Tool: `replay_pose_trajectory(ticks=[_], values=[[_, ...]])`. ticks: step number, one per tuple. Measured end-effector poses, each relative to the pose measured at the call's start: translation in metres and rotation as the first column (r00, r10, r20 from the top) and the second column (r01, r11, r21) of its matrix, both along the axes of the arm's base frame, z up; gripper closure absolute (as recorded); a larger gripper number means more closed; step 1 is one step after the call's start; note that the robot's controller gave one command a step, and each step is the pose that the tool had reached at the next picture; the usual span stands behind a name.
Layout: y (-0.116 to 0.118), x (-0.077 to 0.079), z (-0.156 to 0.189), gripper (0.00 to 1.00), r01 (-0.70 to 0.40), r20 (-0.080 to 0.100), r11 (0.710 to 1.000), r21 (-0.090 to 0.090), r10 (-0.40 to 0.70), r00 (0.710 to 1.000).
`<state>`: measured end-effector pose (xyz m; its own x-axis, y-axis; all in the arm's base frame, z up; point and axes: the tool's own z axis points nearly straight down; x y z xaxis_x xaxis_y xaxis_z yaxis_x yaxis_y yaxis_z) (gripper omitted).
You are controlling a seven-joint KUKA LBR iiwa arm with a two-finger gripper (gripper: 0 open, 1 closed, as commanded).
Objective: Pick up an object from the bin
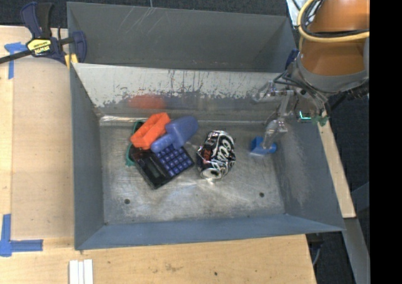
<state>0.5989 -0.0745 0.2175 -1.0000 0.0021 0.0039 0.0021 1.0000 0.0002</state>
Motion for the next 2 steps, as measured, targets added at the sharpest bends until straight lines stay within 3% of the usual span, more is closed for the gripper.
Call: replay_pose_trajectory(ticks=[1,2], values=[[0.0,0.002,0.005,0.0,-0.002,0.008,1.0,-0.001,0.002,1.0],[0.017,0.002,-0.045,0.0,-0.172,0.01,0.985,-0.002,0.172,0.985]])
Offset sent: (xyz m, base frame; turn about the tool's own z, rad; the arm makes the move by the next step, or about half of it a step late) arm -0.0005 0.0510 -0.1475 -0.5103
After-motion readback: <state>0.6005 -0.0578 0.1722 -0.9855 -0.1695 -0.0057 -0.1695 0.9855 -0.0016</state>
